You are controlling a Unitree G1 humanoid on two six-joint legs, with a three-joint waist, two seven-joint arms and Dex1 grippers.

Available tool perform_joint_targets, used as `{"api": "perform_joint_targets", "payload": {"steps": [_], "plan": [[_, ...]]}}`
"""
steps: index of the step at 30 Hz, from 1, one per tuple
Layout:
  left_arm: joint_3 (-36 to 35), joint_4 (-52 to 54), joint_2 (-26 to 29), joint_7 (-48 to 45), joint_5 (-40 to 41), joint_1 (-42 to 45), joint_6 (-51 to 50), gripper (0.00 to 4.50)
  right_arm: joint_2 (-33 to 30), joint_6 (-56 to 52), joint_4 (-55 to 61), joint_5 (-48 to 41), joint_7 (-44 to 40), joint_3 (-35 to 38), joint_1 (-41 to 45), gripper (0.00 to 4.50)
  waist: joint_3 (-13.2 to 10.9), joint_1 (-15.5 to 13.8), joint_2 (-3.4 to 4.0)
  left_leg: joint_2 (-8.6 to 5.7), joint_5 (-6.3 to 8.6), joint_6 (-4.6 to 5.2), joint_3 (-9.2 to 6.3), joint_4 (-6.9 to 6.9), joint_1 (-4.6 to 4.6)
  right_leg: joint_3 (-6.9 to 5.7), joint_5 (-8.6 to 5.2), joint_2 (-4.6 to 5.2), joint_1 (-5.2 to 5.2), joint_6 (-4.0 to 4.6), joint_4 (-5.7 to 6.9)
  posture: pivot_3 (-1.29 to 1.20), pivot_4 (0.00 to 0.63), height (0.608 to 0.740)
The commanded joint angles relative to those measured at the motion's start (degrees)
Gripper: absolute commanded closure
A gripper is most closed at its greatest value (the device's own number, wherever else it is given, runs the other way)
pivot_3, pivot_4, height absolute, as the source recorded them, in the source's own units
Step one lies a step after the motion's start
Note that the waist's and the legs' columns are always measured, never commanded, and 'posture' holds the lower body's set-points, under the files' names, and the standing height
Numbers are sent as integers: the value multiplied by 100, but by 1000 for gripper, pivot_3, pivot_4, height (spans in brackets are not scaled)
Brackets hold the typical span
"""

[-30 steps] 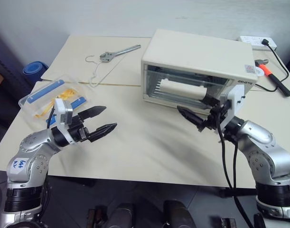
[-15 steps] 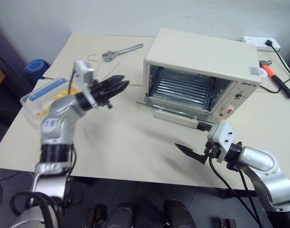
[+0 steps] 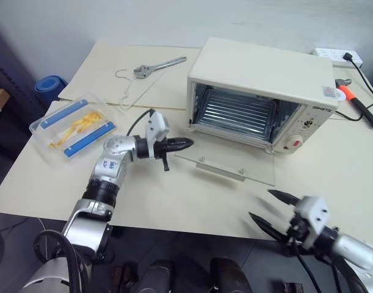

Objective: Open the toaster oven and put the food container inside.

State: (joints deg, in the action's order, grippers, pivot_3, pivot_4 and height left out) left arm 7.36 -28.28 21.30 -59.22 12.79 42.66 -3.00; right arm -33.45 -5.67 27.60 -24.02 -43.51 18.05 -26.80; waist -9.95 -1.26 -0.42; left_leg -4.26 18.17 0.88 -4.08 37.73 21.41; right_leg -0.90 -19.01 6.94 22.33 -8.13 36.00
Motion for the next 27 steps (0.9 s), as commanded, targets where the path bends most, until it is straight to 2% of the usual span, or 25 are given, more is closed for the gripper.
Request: {"api": "perform_joint_targets", "payload": {"steps": [1,5,7,8,10,13,17,21,22,24,27], "plan": [[5,530,23,344,-246,-372,173,4479,73,406,303,-343,-140,480,-57,0,0,6,0,0,0,1,3,1,-3,7,1,-1,-1,-2,1,0,150,740],[-378,1146,-50,754,59,-865,-49,4479,32,608,223,-636,-469,416,230,0,0,3,0,10,-1,-1,1,1,-15,21,2,-15,-9,-2,3,0,150,740],[-674,1724,118,919,275,-1260,-395,4479,25,520,129,-893,-565,315,610,0,0,23,0,11,0,-1,2,-1,-14,29,2,-16,-5,-2,3,0,150,740],[-835,2018,241,975,351,-1498,-493,4096,41,452,74,-1019,-596,243,829,0,0,51,0,11,1,-3,1,-1,-14,34,2,-17,-1,-2,6,0,150,740],[-1195,2635,504,1030,599,-2045,-791,3619,71,472,-39,-1050,-659,68,1227,0,1,97,2,14,4,-9,-3,-4,-14,42,2,-20,7,-1,6,0,150,740],[-2346,3576,731,1522,1232,-3143,-1331,2671,203,611,-188,-916,-734,-342,1857,0,1,155,3,24,9,-16,-11,-14,-22,61,4,-20,13,3,4,0,150,740],[-4171,4286,562,2253,2060,-4509,-1508,1405,425,1006,-305,-561,-897,-944,2490,0,0,141,2,46,17,-30,-17,-15,-23,101,8,-28,17,22,-5,0,150,740],[-5385,4458,202,3002,2538,-5511,-1701,204,823,1325,-473,-435,-874,-1378,2973,0,1,96,1,49,20,-34,-17,-11,-26,101,8,-32,11,27,-6,0,150,740],[-5648,4439,115,3371,2751,-5674,-1993,24,875,1280,-501,-530,-938,-1465,3047,0,2,86,-2,48,21,-33,-17,-10,-26,100,8,-33,11,27,-8,0,150,740],[-5936,4331,177,3969,2905,-5782,-2483,24,877,955,-465,-902,-1085,-1571,3108,0,2,34,-5,48,24,-28,-18,-6,-25,102,9,-32,8,29,-8,0,150,740],[-6195,4127,662,4557,3438,-5275,-3151,24,782,794,-449,-957,-1162,-1616,3272,0,2,-48,-12,48,26,-29,-27,0,-25,99,9,-34,5,30,-7,0,150,740]]}}
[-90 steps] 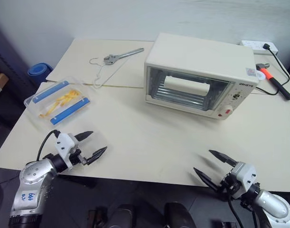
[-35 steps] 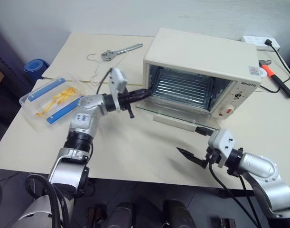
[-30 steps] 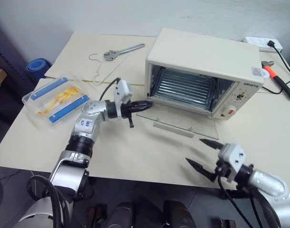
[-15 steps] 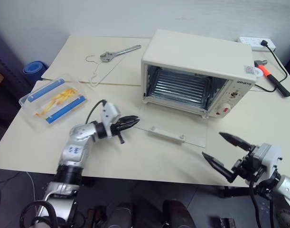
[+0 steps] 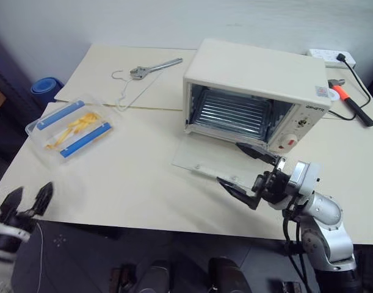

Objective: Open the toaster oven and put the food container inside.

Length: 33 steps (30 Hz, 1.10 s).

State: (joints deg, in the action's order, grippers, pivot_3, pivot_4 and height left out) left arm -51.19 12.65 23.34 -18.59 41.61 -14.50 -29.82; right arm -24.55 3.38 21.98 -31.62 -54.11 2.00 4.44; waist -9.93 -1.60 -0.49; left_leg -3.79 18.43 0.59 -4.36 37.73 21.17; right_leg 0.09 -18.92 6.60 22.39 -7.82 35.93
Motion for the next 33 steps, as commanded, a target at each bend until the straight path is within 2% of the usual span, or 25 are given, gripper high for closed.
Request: {"api": "perform_joint_targets", "payload": {"steps": [1,4,10,15,18,21,26,30,33], "plan": [[-349,-85,741,699,726,715,-838,24,-141,-122,86,-169,-123,2,216,0,0,-31,-10,-1,1,-1,-8,1,3,-4,1,0,-1,3,-1,0,150,740],[-204,-684,1542,1131,1050,1617,-1803,24,-208,-164,-46,-127,-198,-11,364,0,5,-18,-22,-2,0,-8,-31,4,0,-12,8,-5,-2,15,3,0,150,740],[878,-3073,2958,1674,249,3737,-2830,24,-176,-101,-177,27,-202,-82,459,0,3,146,-17,-8,2,-15,-16,-32,0,-9,8,-18,30,18,30,0,150,740],[1977,-4590,3329,1370,-554,4983,-2920,24,-80,116,-236,152,-149,-90,291,0,5,261,-22,-58,4,-10,-34,-43,3,-20,8,-14,110,18,104,0,150,740],[2366,-5337,3318,949,-843,5659,-2761,24,-23,255,-270,233,-105,-94,202,0,9,313,-32,-61,6,-7,-35,-34,5,-34,9,-13,112,18,106,0,150,740],[2718,-5999,3350,859,-1321,6131,-2419,647,-6,402,-271,344,-73,-97,86,0,10,318,-33,-59,6,-8,-33,-19,7,-36,9,-15,111,18,109,0,150,740],[2947,-6471,3401,599,-1780,6456,-2019,2229,-13,486,-244,432,57,-68,15,0,9,316,-33,-53,5,-12,-27,-11,7,-33,9,-15,116,18,118,0,150,740],[2977,-6469,3353,445,-1899,6636,-2079,3464,-58,472,-217,465,134,-64,41,0,9,299,-36,-55,7,-10,-30,-2,12,-33,9,-13,116,18,125,0,150,740],[3009,-6236,3318,295,-1931,6692,-2263,4225,-109,368,-118,469,233,-49,77,0,8,296,-37,-56,8,-9,-32,2,15,-34,9,-13,116,18,132,0,150,740]]}}
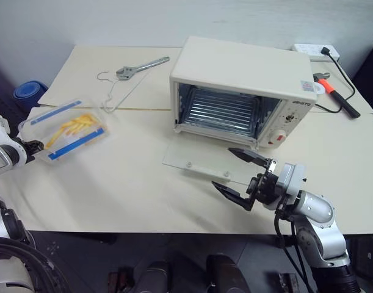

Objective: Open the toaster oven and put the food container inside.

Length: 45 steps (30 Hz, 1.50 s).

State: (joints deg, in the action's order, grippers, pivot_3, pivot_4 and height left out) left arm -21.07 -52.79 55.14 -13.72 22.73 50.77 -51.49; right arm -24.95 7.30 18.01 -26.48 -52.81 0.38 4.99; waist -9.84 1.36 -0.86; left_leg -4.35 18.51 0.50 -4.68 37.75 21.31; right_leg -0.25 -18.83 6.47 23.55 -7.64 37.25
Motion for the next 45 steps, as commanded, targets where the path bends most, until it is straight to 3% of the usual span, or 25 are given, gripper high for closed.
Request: {"api": "perform_joint_targets", "payload": {"steps": [1,10,16,23,26,33,41,44,45], "plan": [[52,562,149,-313,-21,185,-237,4264,-118,-103,342,-52,136,126,39,0,-1,0,-1,-1,0,0,0,0,0,0,0,1,2,0,6,0,150,740],[643,3668,314,-1224,371,-430,-1941,4264,-806,-691,756,-329,199,618,-189,0,-7,-2,-12,-1,10,4,-11,18,12,44,0,8,7,0,17,0,150,740],[845,4928,-773,-1038,766,75,-3030,4264,-978,-667,743,-303,144,1008,-816,0,-9,-143,-16,2,10,3,-13,31,15,52,0,-1,-1,0,14,0,150,740],[1197,5266,-2146,-793,768,515,-3378,4264,-779,-387,869,-167,271,1104,-1385,0,-9,-146,-16,0,9,3,-7,35,15,49,0,-4,-1,0,15,0,150,740],[1394,5007,-2698,-499,474,649,-2970,4264,-631,-179,940,-90,381,1114,-1635,0,-9,-140,-16,1,9,2,-4,33,13,42,0,-11,5,0,13,0,150,740],[1699,4611,-3267,-543,336,802,-2727,4264,-402,207,1003,53,506,1089,-2097,0,-9,-145,-16,2,10,0,7,34,3,40,0,-17,7,-1,12,0,150,740],[1296,4131,-3646,-471,379,927,-2490,1879,-213,519,965,123,726,1155,-2360,0,-9,-187,-15,1,10,0,10,35,-1,43,1,-18,1,-2,-16,0,150,740],[556,4074,-3731,-687,821,1036,-2204,1094,-318,375,1129,173,789,1091,-2433,0,-9,-188,-15,3,10,-1,10,35,-1,42,1,-19,2,-2,-16,0,150,740],[365,4071,-3723,-761,940,1065,-2121,1094,-351,292,1200,174,822,1077,-2443,0,-10,-187,-15,3,10,-1,11,36,-1,42,1,-19,1,-2,-16,0,150,740]]}}
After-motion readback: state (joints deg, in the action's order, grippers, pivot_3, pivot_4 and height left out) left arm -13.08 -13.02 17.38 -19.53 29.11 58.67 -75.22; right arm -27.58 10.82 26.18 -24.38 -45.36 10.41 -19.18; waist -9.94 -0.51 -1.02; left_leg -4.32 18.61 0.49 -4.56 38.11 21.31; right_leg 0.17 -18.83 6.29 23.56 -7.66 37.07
